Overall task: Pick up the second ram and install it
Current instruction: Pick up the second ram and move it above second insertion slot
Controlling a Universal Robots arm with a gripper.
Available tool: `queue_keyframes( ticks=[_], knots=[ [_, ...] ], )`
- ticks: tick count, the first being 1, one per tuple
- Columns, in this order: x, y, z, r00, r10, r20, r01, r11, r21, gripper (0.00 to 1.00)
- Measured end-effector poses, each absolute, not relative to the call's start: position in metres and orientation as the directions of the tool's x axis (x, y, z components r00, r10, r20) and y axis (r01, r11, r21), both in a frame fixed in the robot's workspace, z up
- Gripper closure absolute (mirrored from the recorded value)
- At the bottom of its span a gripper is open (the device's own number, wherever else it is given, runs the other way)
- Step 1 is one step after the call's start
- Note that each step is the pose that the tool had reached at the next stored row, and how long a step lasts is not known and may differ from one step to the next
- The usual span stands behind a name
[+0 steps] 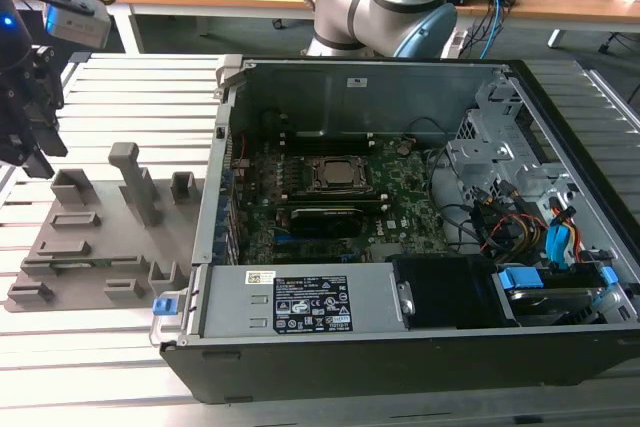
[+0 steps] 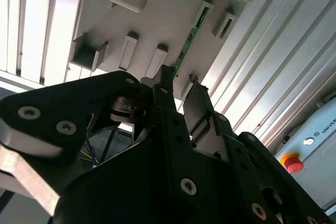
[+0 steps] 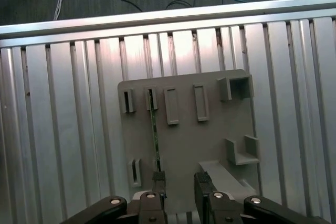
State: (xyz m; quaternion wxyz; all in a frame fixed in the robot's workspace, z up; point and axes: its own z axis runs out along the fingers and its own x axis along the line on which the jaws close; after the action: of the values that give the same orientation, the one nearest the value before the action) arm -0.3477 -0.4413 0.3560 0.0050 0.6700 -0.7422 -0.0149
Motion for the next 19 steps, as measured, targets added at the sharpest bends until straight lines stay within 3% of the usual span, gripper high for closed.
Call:
queue_keyframes(
  ticks=[19],
  knots=[
    [-0.347, -0.441, 0.337, -0.102, -0.995, -0.013, -0.994, 0.102, 0.029, 0.64]
  ],
)
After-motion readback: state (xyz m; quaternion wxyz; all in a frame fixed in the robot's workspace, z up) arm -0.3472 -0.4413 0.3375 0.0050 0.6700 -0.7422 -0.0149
